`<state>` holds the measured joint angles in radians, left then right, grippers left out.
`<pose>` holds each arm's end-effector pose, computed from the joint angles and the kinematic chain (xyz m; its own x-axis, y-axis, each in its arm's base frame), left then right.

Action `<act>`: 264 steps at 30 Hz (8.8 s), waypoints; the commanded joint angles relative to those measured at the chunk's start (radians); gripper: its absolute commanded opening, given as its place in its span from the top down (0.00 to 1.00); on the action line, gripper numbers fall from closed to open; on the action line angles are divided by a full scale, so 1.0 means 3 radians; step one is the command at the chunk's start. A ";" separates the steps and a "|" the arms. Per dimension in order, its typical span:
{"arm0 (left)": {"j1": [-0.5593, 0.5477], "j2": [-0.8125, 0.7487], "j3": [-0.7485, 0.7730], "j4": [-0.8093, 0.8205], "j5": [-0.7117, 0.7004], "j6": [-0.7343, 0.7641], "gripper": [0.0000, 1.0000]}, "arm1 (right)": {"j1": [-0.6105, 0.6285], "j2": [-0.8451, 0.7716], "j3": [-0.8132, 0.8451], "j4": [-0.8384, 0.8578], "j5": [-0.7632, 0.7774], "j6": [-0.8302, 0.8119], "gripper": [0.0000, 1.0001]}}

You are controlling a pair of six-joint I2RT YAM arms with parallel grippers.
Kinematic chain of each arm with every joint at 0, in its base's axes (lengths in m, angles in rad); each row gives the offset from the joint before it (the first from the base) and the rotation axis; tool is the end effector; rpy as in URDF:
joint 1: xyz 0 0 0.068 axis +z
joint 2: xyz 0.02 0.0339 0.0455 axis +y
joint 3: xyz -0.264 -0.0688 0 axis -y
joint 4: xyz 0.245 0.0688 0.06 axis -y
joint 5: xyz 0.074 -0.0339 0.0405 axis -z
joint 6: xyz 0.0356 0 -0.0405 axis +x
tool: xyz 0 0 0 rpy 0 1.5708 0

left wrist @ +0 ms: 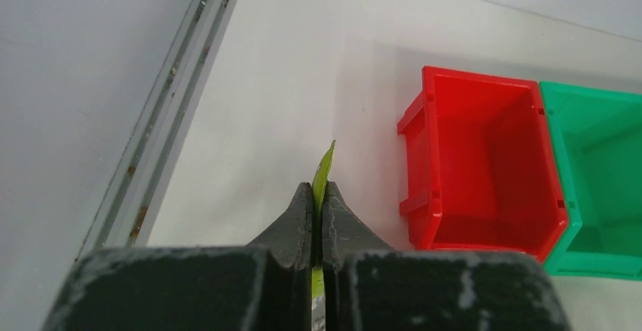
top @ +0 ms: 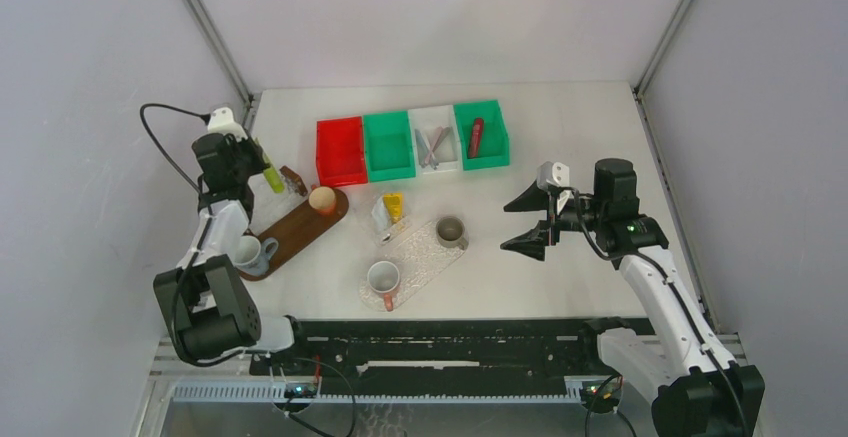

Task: Prepare toiletry sets of a toothbrush and toothpaste on the tray
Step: Place the toothpaste in the toothpaste holder, then pick up the toothpaste from the storage box.

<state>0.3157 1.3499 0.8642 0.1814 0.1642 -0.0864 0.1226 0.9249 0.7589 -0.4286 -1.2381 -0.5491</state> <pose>0.2974 0.0910 0.2771 -0.2701 -0.1778 -0.9463 -0.1820 0.9745 -0.1311 0.1781 0.0558 0.2950 -0.0478 -0.1776 -0.9829 -0.9871 0.1591 0.0193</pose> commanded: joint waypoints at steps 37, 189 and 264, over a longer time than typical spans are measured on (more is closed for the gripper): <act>0.0016 -0.0980 -0.0422 0.0463 0.0133 -0.0187 0.37 | -0.0129 -0.0005 0.0012 0.0040 -0.0065 -0.0061 0.11; -0.3121 0.3308 0.4718 -0.2351 -0.1237 -0.0417 0.14 | -0.0368 -0.0163 0.0057 0.0141 0.0477 0.0130 0.11; -0.3226 0.0991 0.2240 -0.2860 0.1103 -0.0258 1.00 | -0.0334 -0.0300 0.0058 -0.0525 -0.0260 -0.0973 0.11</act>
<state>-0.6277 1.7412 1.6142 -0.6468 0.2646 -0.1169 0.0151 0.8627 0.7589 -0.4915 -1.2133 -0.6529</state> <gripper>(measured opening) 0.019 0.892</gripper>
